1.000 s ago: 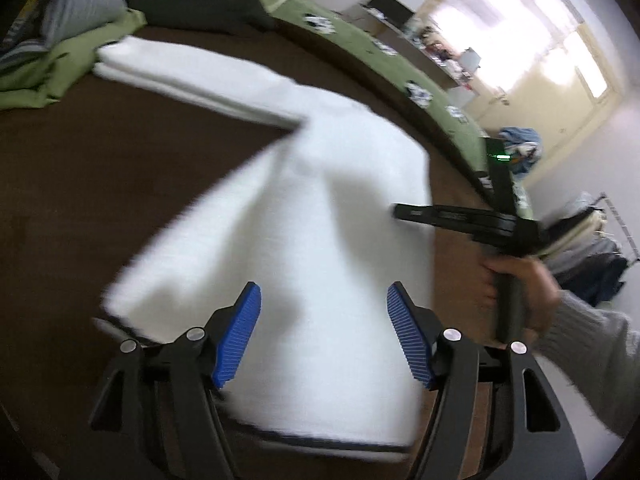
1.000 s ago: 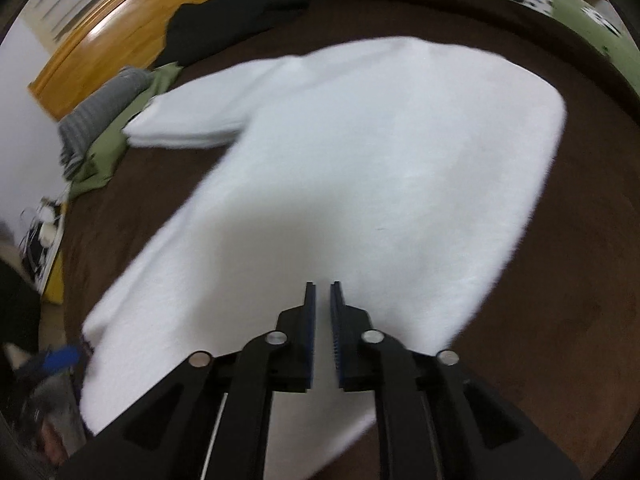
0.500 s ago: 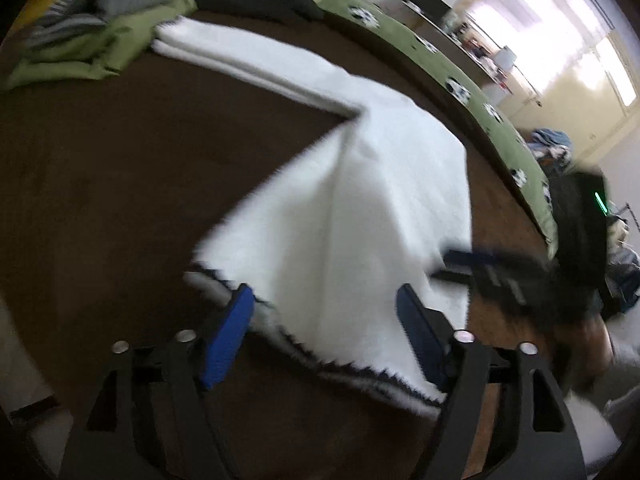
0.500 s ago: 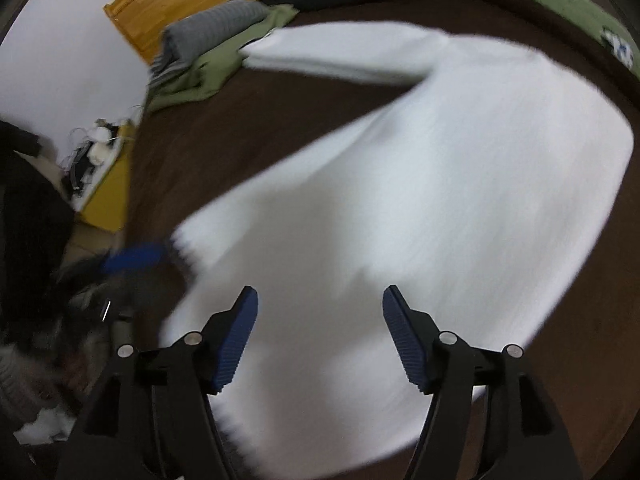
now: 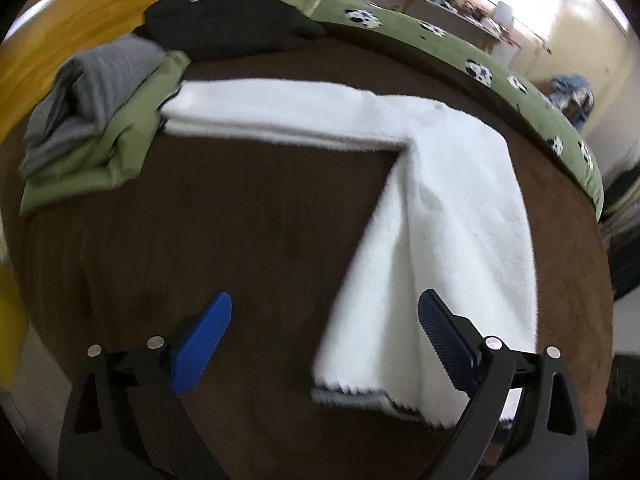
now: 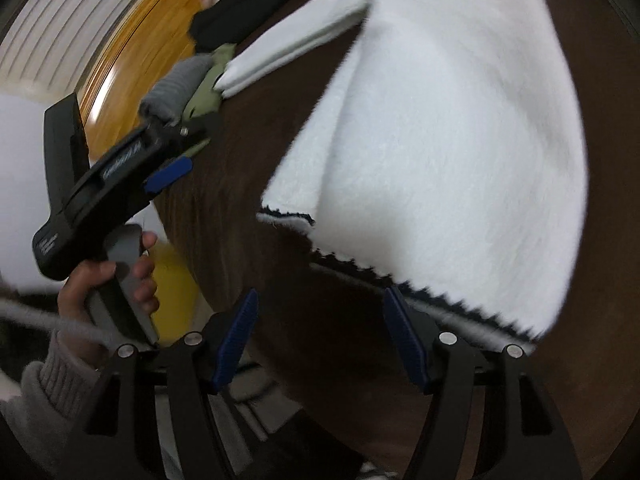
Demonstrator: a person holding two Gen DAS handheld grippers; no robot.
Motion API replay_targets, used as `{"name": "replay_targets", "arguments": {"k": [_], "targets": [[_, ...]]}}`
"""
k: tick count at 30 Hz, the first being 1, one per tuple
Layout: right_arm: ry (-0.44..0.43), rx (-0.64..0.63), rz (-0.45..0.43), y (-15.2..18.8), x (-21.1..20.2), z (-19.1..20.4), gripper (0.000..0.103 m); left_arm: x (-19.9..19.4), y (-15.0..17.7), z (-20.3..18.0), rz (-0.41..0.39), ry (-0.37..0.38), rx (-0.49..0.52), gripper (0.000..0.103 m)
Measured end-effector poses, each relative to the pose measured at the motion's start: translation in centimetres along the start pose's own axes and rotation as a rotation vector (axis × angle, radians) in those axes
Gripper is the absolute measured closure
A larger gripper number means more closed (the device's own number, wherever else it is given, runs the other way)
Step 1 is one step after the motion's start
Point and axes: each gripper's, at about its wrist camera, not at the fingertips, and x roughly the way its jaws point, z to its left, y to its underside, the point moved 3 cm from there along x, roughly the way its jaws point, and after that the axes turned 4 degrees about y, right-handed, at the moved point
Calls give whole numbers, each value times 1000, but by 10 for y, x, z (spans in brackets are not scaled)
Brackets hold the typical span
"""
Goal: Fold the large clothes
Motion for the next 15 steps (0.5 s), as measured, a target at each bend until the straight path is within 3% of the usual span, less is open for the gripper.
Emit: {"name": "replay_targets", "arguments": {"k": [7, 10, 12, 15], "targets": [[41, 248, -114, 24, 22, 6, 41, 45, -45, -2, 81, 94, 145, 11], [91, 279, -237, 22, 33, 21, 44, 64, -55, -11, 124, 128, 293, 11], [119, 311, -314, 17, 39, 27, 54, 72, -59, -14, 139, 151, 368, 11], [218, 340, -451, 3, 42, 34, 54, 82, -62, -16, 167, 175, 450, 11]]}}
